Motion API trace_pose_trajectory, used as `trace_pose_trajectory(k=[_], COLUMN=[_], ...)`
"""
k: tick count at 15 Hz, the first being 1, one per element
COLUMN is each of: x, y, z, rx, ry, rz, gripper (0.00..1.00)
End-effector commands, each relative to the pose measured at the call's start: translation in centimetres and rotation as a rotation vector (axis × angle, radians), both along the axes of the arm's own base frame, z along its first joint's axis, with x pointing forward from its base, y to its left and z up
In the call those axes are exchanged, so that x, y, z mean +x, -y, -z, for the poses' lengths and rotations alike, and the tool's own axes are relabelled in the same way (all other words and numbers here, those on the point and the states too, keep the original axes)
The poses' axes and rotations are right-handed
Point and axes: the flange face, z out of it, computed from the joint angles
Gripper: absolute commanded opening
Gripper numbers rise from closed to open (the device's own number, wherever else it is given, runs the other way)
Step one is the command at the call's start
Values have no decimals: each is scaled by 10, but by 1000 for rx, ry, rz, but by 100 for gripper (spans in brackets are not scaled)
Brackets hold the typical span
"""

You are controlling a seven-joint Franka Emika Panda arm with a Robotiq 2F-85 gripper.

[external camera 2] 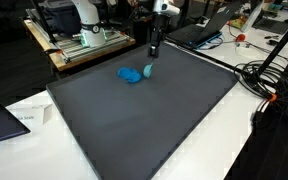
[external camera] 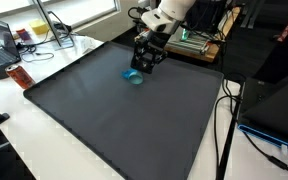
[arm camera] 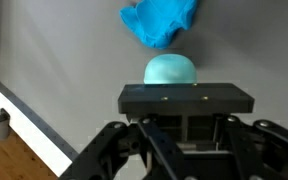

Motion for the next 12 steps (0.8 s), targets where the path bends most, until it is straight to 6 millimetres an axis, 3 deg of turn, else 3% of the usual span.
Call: trace_pose_trajectory(k=[1, 6, 12], x=[-21, -32, -41], y=[14, 33, 79], z=[-12, -19, -11], rx=[43, 120, 268], ry=[0, -4, 6], rz=[-126, -275, -368], gripper=[22, 22, 22])
